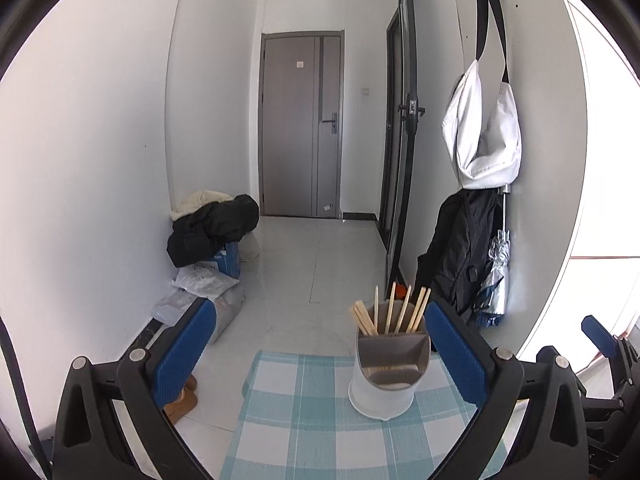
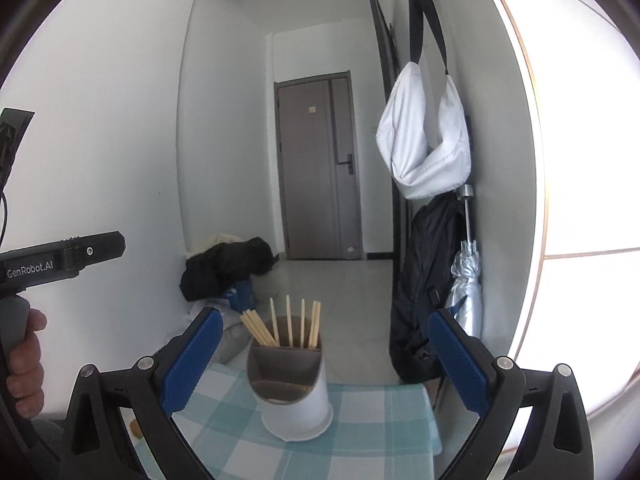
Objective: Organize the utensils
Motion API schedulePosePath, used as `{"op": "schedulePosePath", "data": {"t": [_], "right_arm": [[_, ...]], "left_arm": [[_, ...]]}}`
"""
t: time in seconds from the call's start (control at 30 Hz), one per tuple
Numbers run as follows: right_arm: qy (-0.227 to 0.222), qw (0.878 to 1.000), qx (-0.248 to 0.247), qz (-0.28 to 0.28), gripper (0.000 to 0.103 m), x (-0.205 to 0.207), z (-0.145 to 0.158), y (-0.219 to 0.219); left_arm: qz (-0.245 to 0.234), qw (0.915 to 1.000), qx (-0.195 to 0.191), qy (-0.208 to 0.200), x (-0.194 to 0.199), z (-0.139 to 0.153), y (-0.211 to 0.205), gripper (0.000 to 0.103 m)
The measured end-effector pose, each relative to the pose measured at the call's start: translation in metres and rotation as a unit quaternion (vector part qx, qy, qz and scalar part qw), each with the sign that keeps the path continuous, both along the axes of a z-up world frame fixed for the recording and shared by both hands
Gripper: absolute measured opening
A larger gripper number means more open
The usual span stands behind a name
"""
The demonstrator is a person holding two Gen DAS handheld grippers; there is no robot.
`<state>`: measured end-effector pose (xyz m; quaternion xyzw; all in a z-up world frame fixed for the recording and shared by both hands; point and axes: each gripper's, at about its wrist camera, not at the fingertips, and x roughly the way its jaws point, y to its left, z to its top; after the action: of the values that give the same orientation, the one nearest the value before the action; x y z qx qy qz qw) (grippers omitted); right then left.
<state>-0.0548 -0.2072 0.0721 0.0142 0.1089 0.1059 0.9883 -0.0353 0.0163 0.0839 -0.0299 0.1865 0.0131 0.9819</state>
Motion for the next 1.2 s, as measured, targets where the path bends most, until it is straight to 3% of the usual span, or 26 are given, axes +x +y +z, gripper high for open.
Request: {"op": "schedulePosePath", "data": {"t": [0.63,1.2], "right_arm": [[0.031,0.999,-0.007,0.008,0.103,-0.011,-0.046,0.001],[0.045,0.999,-0.016,0.006,0.103,-0.008,-0.053,0.003]], "left_arm": [[0.006,0.9989,-0.017,0.043,0.011,-0.063,0.000,0.102],[0.008,0.9989,-0.020,0.042,0.008,-0.066,0.000,0.102]]}}
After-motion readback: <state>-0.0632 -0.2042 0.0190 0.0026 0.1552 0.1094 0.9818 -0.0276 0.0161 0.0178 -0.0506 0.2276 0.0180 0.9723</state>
